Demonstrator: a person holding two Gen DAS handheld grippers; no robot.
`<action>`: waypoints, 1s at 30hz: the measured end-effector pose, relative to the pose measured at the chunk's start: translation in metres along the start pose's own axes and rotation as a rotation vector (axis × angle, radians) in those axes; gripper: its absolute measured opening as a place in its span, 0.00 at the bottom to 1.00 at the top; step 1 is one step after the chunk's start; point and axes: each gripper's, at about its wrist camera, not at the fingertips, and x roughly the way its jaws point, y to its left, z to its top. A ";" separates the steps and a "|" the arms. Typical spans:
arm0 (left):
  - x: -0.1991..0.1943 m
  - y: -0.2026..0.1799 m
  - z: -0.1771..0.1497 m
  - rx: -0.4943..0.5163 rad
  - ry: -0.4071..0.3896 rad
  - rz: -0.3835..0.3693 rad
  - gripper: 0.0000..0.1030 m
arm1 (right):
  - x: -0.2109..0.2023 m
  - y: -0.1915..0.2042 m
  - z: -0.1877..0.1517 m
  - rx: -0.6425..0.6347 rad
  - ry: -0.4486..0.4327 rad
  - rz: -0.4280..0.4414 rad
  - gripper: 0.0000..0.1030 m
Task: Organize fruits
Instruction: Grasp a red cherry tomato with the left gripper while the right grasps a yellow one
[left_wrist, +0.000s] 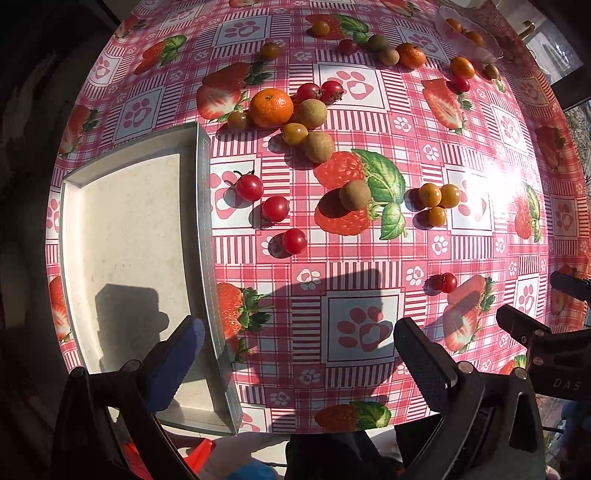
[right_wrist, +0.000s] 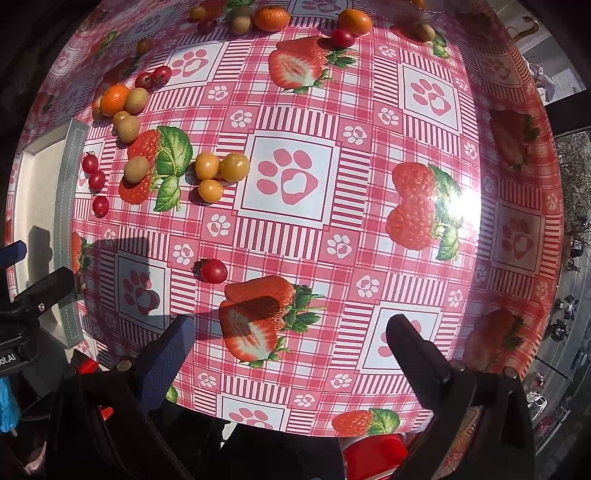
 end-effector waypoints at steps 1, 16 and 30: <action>0.001 -0.001 0.000 -0.004 0.002 0.001 1.00 | 0.000 -0.002 0.000 0.000 -0.001 0.002 1.00; 0.029 0.004 0.005 -0.032 0.001 0.021 1.00 | 0.017 -0.011 0.020 -0.006 -0.037 0.023 1.00; 0.079 -0.002 0.029 -0.094 -0.070 0.084 1.00 | 0.053 0.021 0.092 -0.056 -0.110 0.094 0.89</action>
